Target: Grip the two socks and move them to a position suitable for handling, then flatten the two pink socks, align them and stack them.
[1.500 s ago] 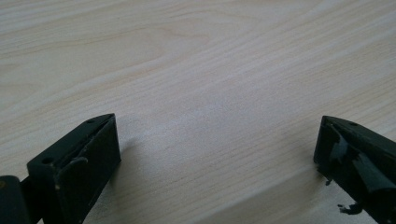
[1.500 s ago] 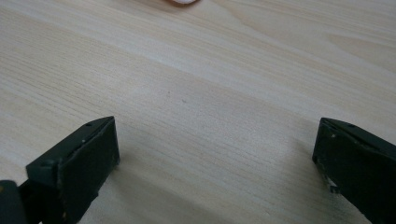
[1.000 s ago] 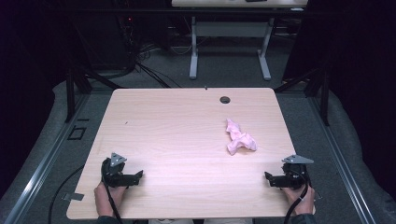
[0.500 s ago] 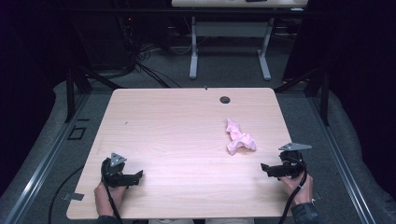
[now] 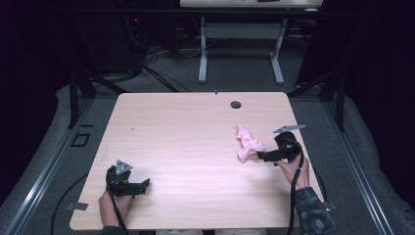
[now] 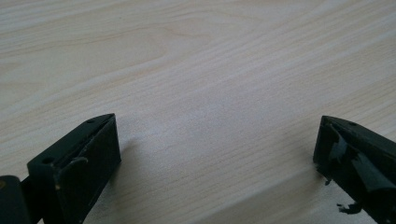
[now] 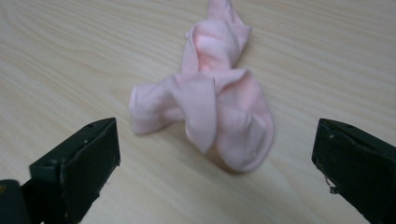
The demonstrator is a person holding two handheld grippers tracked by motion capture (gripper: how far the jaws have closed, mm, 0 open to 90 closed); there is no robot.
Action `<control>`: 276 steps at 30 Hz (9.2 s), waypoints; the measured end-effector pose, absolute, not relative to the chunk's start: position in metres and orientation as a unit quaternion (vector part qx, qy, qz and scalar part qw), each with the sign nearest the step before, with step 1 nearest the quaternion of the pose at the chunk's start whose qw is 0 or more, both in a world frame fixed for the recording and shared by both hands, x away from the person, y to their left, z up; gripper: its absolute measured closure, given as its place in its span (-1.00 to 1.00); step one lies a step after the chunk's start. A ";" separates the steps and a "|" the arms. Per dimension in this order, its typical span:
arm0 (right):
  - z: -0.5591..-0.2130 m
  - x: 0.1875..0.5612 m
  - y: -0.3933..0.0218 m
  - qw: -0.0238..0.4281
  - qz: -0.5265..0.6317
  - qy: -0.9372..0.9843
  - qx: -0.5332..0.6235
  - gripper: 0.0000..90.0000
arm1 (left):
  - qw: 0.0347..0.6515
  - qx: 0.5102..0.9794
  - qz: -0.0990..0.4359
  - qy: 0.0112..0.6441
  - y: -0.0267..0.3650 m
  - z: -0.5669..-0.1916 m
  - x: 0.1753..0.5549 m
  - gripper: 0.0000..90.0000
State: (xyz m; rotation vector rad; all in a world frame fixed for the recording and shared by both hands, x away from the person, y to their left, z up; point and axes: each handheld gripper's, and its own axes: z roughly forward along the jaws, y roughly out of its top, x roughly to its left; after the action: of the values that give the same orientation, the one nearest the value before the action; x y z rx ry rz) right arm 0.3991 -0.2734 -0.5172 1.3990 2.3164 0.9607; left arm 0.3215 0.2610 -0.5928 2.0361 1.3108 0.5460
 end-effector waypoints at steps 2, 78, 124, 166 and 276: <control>-0.519 0.415 -0.263 0.130 0.321 0.805 0.482 -0.88 | 0.324 0.776 0.208 0.500 0.261 -0.593 0.321 -0.99; -0.534 0.281 -0.154 0.016 0.348 0.885 0.310 -0.71 | 0.324 0.776 0.209 0.499 0.261 -0.593 0.322 -0.98; -0.562 0.498 -0.215 0.149 0.284 0.798 0.510 -0.02 | 0.325 0.775 0.209 0.500 0.261 -0.593 0.322 -0.97; -0.549 0.371 -0.126 0.045 0.335 0.889 0.309 0.55 | 0.325 0.774 0.211 0.500 0.261 -0.593 0.322 -0.96; -0.554 0.259 -0.186 0.044 0.348 0.867 0.353 0.59 | 0.435 0.784 0.073 0.436 0.123 -0.569 0.240 0.25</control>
State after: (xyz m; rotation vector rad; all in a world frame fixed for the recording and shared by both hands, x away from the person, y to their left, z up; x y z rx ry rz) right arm 0.2586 -0.1858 -0.5537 1.0793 2.6520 1.0635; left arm 0.2403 0.1233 -0.5689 1.9531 1.0859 0.1828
